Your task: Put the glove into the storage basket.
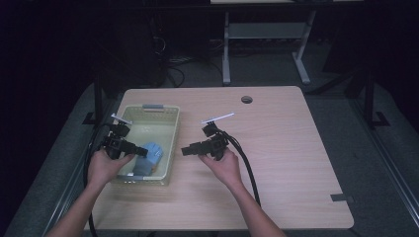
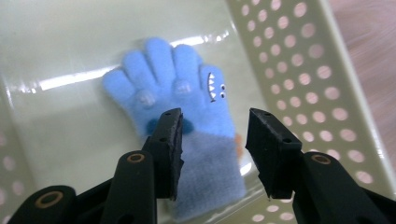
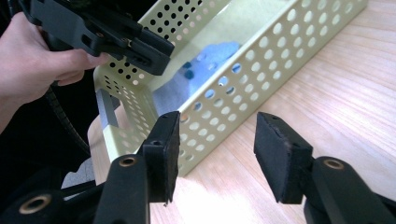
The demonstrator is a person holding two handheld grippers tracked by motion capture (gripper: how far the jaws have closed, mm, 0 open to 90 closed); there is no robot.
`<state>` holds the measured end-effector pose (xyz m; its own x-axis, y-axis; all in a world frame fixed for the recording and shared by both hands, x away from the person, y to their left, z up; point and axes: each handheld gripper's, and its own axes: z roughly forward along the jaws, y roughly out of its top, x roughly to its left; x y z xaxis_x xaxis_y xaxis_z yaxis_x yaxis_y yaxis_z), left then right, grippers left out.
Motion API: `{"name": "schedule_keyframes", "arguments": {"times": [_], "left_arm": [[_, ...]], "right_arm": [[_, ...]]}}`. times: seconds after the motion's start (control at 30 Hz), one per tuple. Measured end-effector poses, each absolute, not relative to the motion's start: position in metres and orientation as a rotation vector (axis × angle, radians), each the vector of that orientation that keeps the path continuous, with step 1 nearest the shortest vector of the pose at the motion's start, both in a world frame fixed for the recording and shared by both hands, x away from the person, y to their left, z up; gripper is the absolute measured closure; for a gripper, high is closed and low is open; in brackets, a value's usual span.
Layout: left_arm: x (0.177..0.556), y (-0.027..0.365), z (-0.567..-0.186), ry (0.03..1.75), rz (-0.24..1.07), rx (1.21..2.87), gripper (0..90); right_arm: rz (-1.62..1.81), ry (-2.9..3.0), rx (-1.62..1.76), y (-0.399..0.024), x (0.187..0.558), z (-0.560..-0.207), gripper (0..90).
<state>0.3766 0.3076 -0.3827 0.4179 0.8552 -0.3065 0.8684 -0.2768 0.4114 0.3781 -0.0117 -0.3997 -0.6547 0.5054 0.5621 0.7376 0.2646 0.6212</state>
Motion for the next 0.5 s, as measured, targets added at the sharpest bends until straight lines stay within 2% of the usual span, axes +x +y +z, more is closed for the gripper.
{"name": "schedule_keyframes", "arguments": {"times": [0.5], "left_arm": [[0.372, 0.304, -0.375, 1.413, -0.026, 2.103, 47.8]], "right_arm": [[-1.342, -2.288, -1.170, -0.035, 0.381, -0.398, 42.0]]}}
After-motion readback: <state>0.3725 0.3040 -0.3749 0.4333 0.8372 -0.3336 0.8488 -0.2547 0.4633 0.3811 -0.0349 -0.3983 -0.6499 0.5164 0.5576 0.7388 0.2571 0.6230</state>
